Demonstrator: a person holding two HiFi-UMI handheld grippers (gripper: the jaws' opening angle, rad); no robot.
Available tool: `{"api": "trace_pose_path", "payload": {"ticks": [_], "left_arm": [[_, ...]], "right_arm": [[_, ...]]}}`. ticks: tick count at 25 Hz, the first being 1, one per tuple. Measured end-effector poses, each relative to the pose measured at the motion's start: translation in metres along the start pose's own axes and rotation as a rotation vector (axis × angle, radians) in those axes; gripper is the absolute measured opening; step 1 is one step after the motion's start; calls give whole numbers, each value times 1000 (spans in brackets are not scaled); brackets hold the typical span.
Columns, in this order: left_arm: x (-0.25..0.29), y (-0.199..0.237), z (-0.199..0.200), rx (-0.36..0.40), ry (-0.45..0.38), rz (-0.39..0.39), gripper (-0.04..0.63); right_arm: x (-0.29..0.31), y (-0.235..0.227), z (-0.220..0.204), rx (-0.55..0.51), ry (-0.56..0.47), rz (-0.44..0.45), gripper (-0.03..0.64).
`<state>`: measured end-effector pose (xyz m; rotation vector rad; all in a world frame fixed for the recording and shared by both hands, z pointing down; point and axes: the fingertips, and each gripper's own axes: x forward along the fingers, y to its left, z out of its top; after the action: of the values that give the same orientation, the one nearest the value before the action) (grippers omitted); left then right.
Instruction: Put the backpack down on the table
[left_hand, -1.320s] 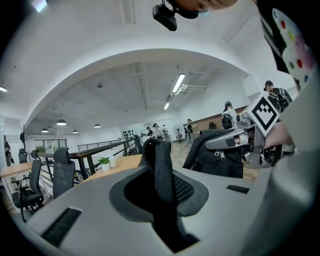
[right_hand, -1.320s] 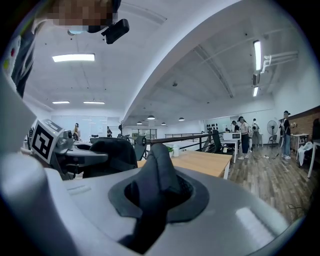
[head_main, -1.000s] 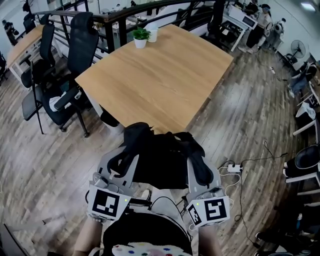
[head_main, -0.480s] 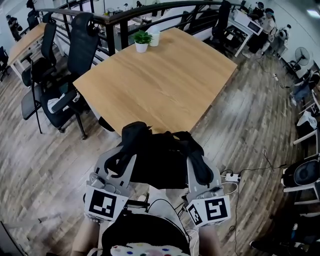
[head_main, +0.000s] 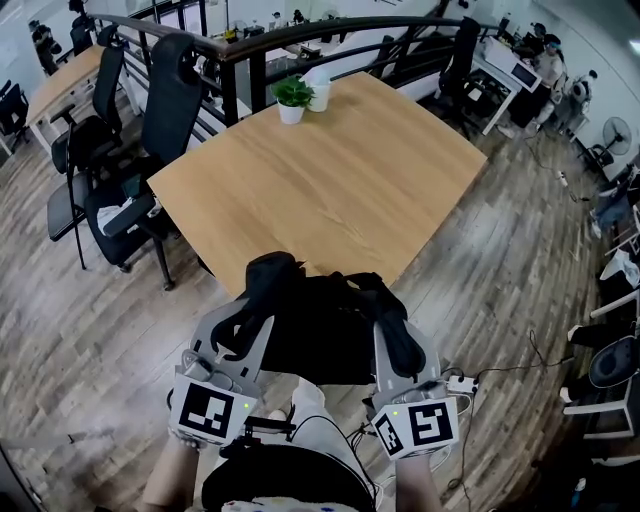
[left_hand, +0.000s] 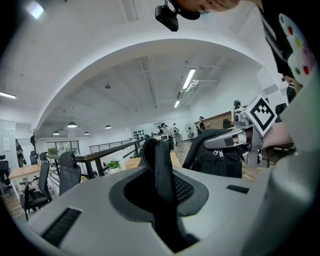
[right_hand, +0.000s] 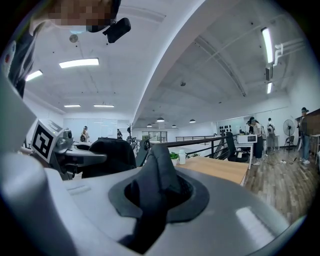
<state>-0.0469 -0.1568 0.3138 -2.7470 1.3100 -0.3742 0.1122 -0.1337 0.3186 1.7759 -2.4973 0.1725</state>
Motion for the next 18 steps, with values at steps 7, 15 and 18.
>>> {"api": "trace_pose_path", "payload": {"ticks": [7, 15, 18], "left_arm": [[44, 20, -4, -80, 18, 44, 60], [89, 43, -10, -46, 25, 99, 59], [106, 55, -13, -25, 33, 123, 60]], "right_arm": [[38, -31, 1, 12, 6, 32, 61], [84, -64, -1, 21, -4, 51, 61], [107, -73, -3, 32, 0, 70, 61]]}}
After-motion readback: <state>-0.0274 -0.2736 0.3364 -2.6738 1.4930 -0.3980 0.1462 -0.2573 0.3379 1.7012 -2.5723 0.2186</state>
